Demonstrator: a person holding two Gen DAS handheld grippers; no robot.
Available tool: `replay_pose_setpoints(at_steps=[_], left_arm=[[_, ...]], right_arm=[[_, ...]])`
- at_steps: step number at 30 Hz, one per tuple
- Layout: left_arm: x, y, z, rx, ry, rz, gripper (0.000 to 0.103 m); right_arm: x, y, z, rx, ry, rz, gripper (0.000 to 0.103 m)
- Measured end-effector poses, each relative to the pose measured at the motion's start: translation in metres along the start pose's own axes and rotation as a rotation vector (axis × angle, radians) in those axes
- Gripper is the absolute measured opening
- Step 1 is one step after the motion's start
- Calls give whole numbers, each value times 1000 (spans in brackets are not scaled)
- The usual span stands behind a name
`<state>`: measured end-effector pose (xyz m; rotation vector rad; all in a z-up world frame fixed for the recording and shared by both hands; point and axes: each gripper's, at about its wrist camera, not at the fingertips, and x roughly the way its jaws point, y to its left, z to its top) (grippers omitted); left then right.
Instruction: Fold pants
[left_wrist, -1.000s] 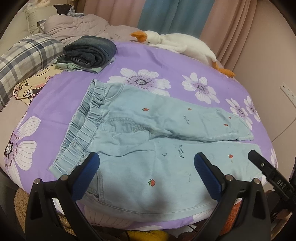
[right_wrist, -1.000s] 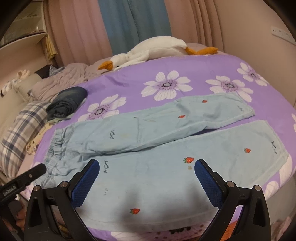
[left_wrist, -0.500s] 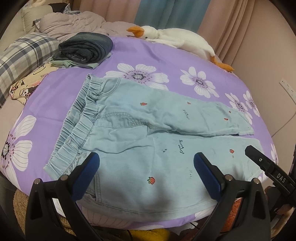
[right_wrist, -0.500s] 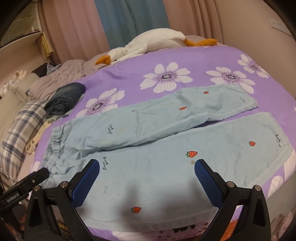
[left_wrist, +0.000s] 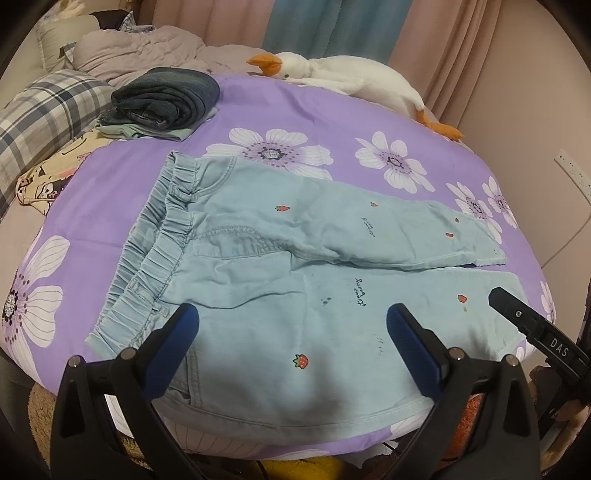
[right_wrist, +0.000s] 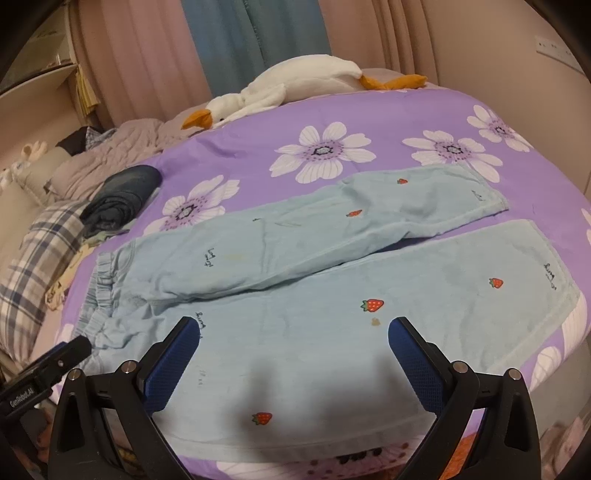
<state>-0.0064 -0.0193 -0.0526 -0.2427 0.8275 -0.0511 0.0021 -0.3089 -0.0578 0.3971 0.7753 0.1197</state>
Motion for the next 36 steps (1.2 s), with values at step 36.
replay_pose_setpoints(at_steps=[36], left_arm=[[-10,-2,-2,35,-142,39,102]], right_arm=[[3,16,-8,-16,10,-32,102]])
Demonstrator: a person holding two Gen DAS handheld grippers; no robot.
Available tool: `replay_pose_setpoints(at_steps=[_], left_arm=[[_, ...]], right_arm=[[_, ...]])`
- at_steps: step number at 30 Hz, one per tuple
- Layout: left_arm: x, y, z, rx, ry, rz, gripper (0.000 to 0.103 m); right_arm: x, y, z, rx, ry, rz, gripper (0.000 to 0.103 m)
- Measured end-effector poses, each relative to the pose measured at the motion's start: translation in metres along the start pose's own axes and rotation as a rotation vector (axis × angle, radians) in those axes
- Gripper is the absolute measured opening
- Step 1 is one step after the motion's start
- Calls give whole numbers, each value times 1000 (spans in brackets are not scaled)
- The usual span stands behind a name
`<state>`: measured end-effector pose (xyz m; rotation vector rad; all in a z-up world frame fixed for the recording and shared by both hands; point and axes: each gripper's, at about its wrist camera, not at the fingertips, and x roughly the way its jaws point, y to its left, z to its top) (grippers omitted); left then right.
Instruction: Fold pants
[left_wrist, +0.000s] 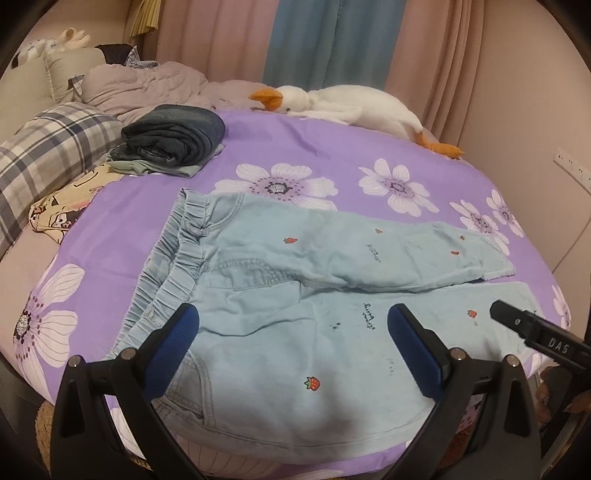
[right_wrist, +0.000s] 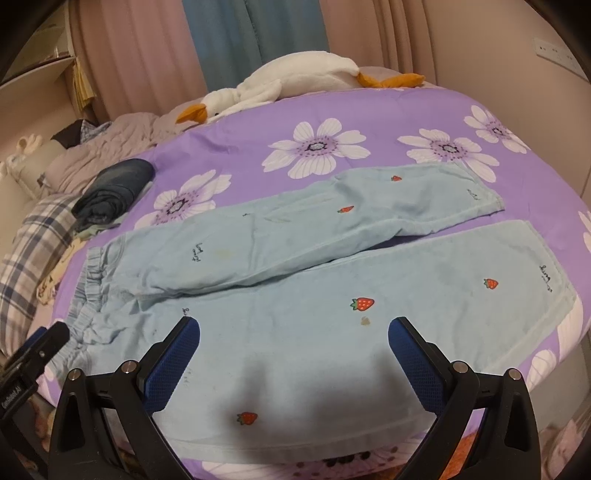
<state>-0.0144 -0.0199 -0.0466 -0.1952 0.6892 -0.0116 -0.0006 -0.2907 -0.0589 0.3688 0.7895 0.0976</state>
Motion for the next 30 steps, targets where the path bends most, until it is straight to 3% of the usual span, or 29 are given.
replay_pose_setpoints(at_steps=[8,30], left_arm=[[6,10,1,-74,82,-51,101],[7,18,1,-104,116,-66,97]], right_arm=[[3,1,-1,-3,15,-12,102],[8,-3,0,24,35,-30,102]])
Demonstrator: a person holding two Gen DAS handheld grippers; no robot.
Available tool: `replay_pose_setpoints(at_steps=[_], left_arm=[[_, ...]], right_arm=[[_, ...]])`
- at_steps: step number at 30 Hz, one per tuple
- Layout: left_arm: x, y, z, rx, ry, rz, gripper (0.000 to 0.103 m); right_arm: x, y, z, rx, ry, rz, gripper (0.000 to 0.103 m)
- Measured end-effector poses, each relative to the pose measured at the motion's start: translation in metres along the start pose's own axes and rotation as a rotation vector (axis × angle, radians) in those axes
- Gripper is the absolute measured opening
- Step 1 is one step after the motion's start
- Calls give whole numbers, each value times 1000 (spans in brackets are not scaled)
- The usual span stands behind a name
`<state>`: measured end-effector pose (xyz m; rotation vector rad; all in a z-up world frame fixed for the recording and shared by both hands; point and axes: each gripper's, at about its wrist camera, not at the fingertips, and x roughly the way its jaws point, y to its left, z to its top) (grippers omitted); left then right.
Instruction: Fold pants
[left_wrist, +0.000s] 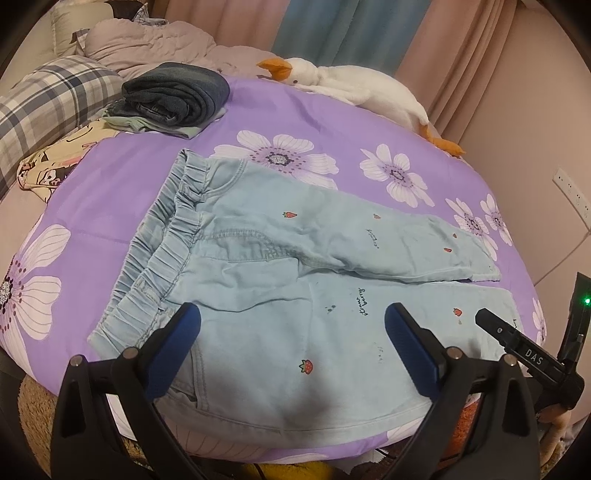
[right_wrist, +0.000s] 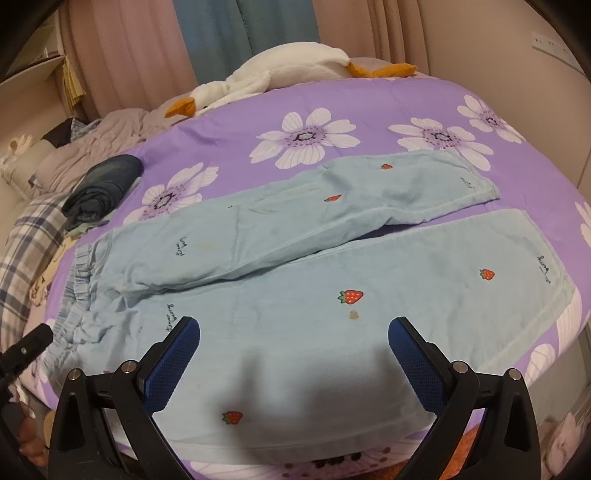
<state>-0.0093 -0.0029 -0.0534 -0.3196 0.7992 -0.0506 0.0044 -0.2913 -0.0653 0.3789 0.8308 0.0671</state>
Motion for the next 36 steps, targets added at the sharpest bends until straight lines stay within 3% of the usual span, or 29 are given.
replay_pose_setpoints(at_steps=[20,24,29,36], left_arm=[[-2,2,0,-6,-2,4,96],[-5,15,3,-31,-11,19,95],[-17,61,10,-140,-38,81,94],[-12,121,0,-289,14,180,92]], right_arm=[[0,-3,0,15,0,1,102],[-1,-8,1,27,-4,-4,102],[-9,-31,3,50,-24,-15,102],[-8,-119,8,185,-7,-219,102]])
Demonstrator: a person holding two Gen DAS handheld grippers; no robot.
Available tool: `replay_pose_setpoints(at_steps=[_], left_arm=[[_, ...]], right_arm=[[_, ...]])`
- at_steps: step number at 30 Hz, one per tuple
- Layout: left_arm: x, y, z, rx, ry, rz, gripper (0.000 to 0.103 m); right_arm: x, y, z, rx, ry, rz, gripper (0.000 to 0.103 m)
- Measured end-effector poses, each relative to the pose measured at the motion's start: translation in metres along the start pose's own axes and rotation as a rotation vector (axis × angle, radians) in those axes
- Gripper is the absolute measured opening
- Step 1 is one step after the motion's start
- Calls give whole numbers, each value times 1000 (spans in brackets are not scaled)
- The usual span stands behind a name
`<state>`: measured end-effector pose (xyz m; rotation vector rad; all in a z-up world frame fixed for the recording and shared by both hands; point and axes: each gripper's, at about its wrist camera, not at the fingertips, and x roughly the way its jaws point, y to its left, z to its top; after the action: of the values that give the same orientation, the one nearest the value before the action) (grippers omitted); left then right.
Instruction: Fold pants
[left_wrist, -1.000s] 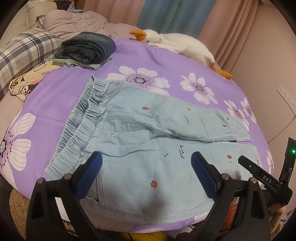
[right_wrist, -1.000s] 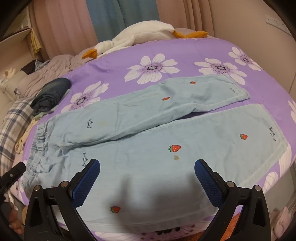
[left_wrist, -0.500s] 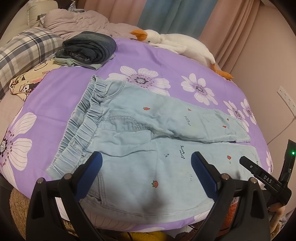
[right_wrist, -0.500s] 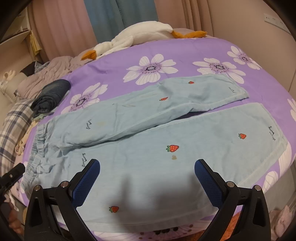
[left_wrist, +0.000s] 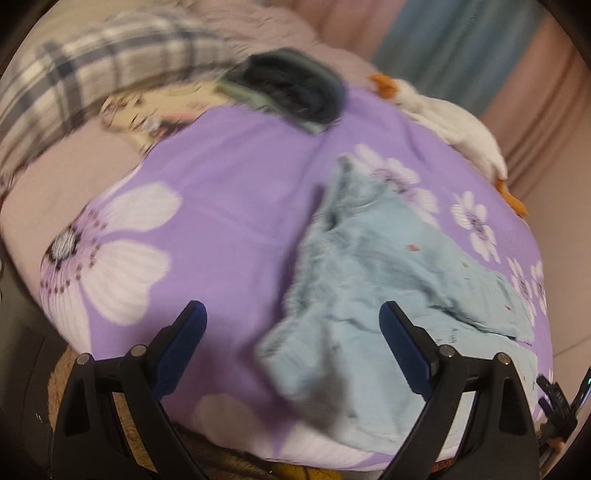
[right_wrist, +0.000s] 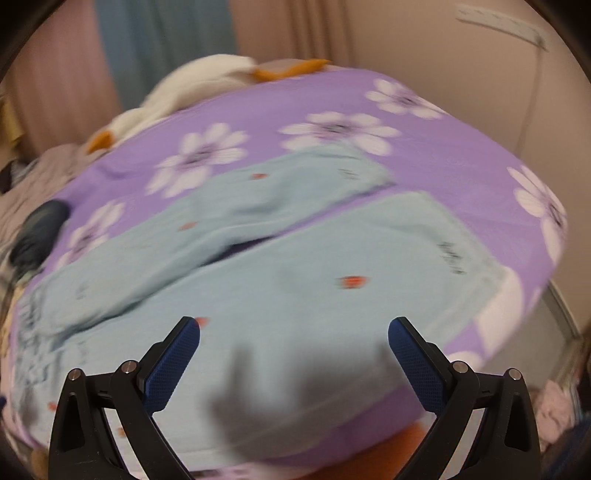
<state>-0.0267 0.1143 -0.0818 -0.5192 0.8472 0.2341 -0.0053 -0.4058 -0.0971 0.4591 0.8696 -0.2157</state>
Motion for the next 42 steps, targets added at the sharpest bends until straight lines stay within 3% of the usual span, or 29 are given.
replay_pose_setpoints(at_steps=[4,10,13,14,15,17,20,22,24,28,31,36,42], left_arm=[[15,21,-4,-71,61,-22,86],[46,25,-12,-218,227,-297,74],[47,17,-13,-173,206,-258,52],[47,16,-14,-166,200,-242,35],[49,16,-14,-162,207,-236,24],[48,18,-15,-172,204,-234,23],[40,21,-11,-135,174,-201,19],[33,25,-5,-140,144,-210,18],[20,23,3,-120,94,-194,18],[0,24,16,-75,18,-157,18],[18,37,16,-87,77,-126,19],[38,46,5,-102,149,-85,19],[20,38,9,-61,114,-83,19]], right_arm=[[11,-45,7,52,29,-90,102],[33,-100,12,163,84,-167,94],[45,-112,11,199,109,-132,88],[51,-114,10,211,117,-106,87],[56,-116,9,223,124,-93,86],[59,-114,10,231,114,-108,85],[59,-104,16,215,118,-169,68],[57,-104,19,219,112,-174,32],[50,-105,23,233,109,-147,9],[24,-97,23,233,65,-57,9],[18,-100,15,232,45,-6,9],[48,-118,-5,283,124,-14,9],[27,-108,1,239,51,-43,9]])
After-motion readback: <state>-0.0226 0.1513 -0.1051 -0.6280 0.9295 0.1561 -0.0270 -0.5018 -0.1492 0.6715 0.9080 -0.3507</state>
